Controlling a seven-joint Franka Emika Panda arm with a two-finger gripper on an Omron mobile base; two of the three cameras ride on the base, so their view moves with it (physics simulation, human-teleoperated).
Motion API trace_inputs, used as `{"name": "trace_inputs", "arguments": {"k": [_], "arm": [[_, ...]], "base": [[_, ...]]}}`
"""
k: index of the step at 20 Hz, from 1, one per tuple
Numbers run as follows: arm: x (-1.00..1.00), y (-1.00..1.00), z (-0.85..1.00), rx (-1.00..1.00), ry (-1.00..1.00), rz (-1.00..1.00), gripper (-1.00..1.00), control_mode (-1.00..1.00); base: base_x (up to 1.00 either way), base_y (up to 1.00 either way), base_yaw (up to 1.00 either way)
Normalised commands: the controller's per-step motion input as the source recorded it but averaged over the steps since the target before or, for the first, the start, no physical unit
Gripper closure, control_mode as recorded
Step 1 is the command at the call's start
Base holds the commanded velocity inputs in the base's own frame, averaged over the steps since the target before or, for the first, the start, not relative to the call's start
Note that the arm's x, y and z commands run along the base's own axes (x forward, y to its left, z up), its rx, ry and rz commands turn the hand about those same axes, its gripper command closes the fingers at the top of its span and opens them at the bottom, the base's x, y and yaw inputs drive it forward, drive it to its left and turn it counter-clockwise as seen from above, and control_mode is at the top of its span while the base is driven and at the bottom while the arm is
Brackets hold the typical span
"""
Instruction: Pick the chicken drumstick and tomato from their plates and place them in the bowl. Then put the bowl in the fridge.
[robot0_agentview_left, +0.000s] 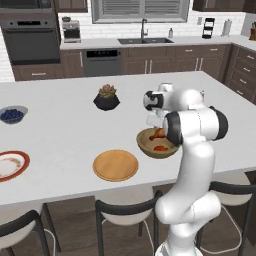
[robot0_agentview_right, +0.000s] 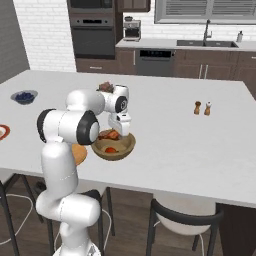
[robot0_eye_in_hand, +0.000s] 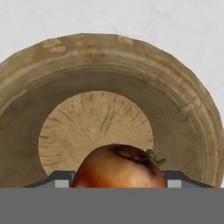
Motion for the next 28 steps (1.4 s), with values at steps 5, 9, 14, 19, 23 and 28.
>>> {"name": "trace_inputs", "arguments": {"k": [5,9,14,19,23,28], "arm": [[0.04,0.01,-0.60,0.00,0.04,0.00,1.00,-1.00],[0.10,0.01,-0.37,0.00,0.01,0.00,-1.00,-1.00],[0.02,0.00,0.00,0.00,0.00,0.00,-1.00,-1.00],[-0.27,0.00,0.03,0.00,-0.09,0.00,-1.00,-1.00],[-0.45,-0.04,0.30,0.03,-0.12,-0.01,-1.00,-1.00],[-0.83,-0.23,0.69,0.07,-0.23,0.00,-1.00,-1.00]], "base": [[0.00,0.00,0.00],[0.00,0.00,0.00],[0.00,0.00,0.00],[0.00,0.00,0.00],[0.00,0.00,0.00],[0.00,0.00,0.00]]}}
